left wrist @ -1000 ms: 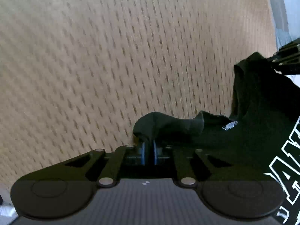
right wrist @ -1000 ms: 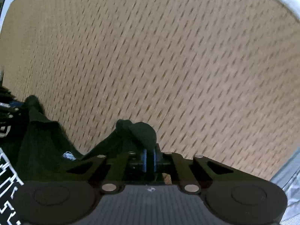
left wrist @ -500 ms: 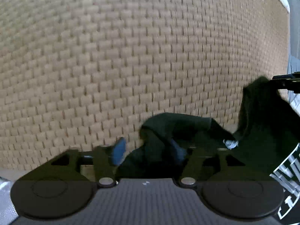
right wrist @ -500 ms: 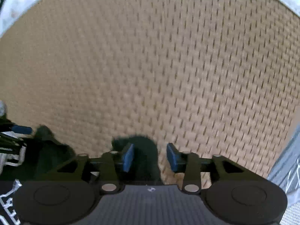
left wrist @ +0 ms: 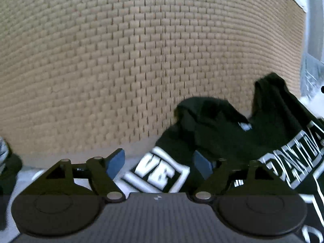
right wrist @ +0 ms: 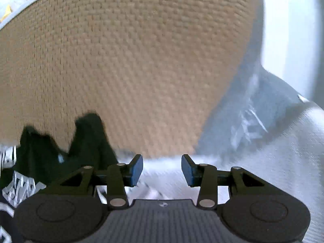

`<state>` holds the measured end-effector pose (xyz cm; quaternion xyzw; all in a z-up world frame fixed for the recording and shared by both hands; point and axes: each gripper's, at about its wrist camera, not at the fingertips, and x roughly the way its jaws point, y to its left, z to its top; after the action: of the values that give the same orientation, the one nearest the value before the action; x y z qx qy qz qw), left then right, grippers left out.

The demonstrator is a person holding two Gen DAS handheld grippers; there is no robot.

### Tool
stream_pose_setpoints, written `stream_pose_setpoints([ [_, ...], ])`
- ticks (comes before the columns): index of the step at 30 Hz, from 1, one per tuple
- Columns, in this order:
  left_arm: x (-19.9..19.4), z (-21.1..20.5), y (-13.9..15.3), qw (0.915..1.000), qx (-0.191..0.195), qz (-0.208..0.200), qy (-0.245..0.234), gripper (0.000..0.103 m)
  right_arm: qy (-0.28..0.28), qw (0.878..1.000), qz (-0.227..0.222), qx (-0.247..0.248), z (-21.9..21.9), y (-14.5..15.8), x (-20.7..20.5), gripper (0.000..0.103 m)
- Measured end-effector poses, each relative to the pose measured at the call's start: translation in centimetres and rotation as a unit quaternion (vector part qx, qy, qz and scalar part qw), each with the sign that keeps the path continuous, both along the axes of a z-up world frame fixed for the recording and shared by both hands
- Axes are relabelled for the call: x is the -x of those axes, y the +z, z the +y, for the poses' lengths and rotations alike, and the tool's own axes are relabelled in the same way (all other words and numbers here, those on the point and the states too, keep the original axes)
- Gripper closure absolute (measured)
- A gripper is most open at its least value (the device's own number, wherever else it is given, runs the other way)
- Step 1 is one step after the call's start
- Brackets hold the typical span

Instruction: Fold clothes

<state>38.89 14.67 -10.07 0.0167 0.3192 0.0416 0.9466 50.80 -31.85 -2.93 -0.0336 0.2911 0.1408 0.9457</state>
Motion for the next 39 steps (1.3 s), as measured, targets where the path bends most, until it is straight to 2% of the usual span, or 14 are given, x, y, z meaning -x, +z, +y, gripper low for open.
stream_pose_setpoints([
  [4, 3.5, 1.0, 0.5, 0.9997, -0.009, 0.02, -0.007, 0.022, -0.017, 0.999, 0.046, 0.011, -4.8, -1.3, 3.0, 0.057],
  [7, 6.1, 2.2, 0.6, 0.9996, 0.004, 0.026, 0.007, 0.021, -0.042, 0.996, 0.078, 0.011, -8.3, -2.4, 5.4, 0.057],
  [11, 9.2, 3.7, 0.3, 0.9992, 0.014, 0.031, 0.023, 0.021, -0.059, 0.993, 0.095, 0.03, -11.5, -3.4, 9.3, 0.057],
  [15, 11.2, 4.6, 0.3, 0.9982, 0.02, 0.036, 0.043, 0.021, -0.08, 0.992, 0.1, 0.018, -14.3, -2.9, 12.2, 0.057],
  [19, 12.3, 3.8, 1.0, 0.9968, 0.048, 0.024, 0.059, 0.021, -0.106, 0.989, 0.099, 0.004, -16.0, -3.1, 14.2, 0.057],
  [23, 13.0, 0.8, 1.4, 0.9923, 0.096, 0.01, 0.077, 0.021, -0.129, 0.988, 0.089, -0.009, -16.4, -3.0, 15.6, 0.057],
  [26, 13.1, -2.7, 1.1, 0.9937, 0.083, 0.001, 0.075, 0.021, -0.144, 0.986, 0.083, -0.027, -16.7, -3.0, 16.7, 0.057],
  [29, 13.3, -6.6, 0.2, 0.9959, 0.069, 0.001, 0.059, 0.021, -0.141, 0.988, 0.052, -0.037, -16.8, -2.5, 17.8, 0.057],
  [31, 13.4, -9.5, -0.7, 0.9971, 0.064, 0.004, 0.041, 0.021, -0.138, 0.99, 0.021, -0.016, -16.5, -2.1, 18.7, 0.057],
  [34, 13.7, -13.1, -2.2, 0.9977, 0.064, -0.008, 0.021, 0.021, -0.133, 0.991, 0.03, -0.013, -16.3, -2.0, 18.7, 0.057],
  [39, 13.1, -16.9, -5.2, 0.9972, 0.066, -0.002, 0.034, 0.021, -0.114, 0.992, 0.048, -0.02, -16.0, -2.2, 18.5, 0.057],
])
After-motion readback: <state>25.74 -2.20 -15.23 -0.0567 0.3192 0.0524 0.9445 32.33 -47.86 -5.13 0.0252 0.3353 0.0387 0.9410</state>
